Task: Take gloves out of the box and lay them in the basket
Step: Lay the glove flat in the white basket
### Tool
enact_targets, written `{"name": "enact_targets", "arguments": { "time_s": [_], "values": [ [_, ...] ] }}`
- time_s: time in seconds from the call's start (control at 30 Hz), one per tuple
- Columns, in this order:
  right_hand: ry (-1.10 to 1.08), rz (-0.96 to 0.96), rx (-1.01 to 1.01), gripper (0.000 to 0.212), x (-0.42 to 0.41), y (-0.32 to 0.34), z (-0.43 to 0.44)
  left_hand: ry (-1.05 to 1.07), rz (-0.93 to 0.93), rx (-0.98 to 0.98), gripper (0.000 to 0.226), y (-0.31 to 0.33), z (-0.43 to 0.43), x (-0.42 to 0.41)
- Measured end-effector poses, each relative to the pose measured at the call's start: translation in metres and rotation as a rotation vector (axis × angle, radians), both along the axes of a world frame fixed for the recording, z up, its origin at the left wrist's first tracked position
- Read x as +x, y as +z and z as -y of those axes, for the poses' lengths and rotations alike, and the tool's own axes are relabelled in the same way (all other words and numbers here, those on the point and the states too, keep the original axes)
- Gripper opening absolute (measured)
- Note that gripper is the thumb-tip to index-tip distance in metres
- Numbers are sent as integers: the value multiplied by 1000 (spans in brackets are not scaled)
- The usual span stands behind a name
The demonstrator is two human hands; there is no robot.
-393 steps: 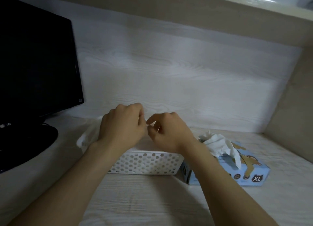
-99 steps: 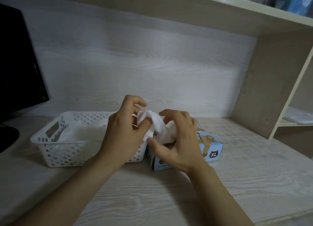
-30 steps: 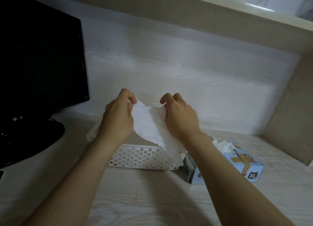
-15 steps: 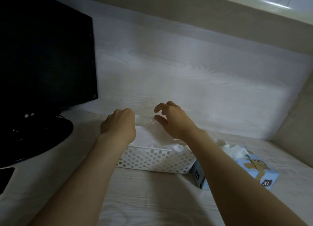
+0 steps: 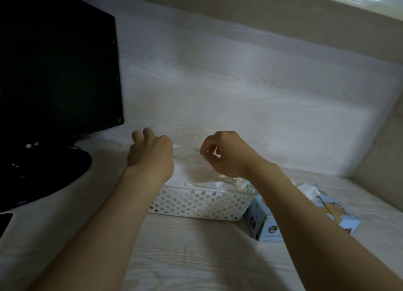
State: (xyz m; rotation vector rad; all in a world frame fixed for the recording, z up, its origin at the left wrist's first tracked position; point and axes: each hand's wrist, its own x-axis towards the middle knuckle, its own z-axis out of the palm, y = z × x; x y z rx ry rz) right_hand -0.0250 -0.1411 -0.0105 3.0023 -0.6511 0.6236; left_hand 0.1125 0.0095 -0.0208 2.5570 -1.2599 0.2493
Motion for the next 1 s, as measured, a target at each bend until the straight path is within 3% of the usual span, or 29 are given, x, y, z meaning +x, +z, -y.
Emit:
{"name": "enact_targets", "arguments": {
  "time_s": [0.03, 0.1, 0.17, 0.23, 0.4, 0.5, 0.63, 0.73, 0.83, 0.9, 1.0],
  "values": [
    [38, 6, 77, 19, -1, 4, -6, -41, 74, -29, 38, 0, 1, 2],
    [35, -139, 250, 49, -2, 11, -18, -180, 169, -70, 43, -2, 5, 6],
    [-19, -377, 277, 73, -4, 13, -26, -290, 83, -63, 37, -5, 8, 11],
    [-62, -530, 263, 82, -5, 11, -28, -294, -68, -9, 33, -10, 7, 15],
    [-77, -557, 321, 80, -11, -6, -14, -271, -236, 42, 61, -16, 7, 23],
    [-85, -511, 347, 74, -9, -16, -9, -252, -230, 67, 59, -17, 9, 24],
    [-79, -549, 335, 70, -5, -19, -10, -277, -131, 52, 39, -14, 7, 19],
    [-70, -562, 332, 74, -5, -12, -14, -346, 12, -191, 10, -7, 5, 3],
    [-44, -468, 313, 61, -11, -2, -23, -457, 53, -341, 14, -4, 5, -20],
    [-41, -302, 265, 15, -18, -4, -28, -508, 92, -398, 14, -7, 4, -33],
    [14, 56, 85, 27, -36, -15, -21, -583, 143, -489, 13, -16, 7, -51]
  ]
}}
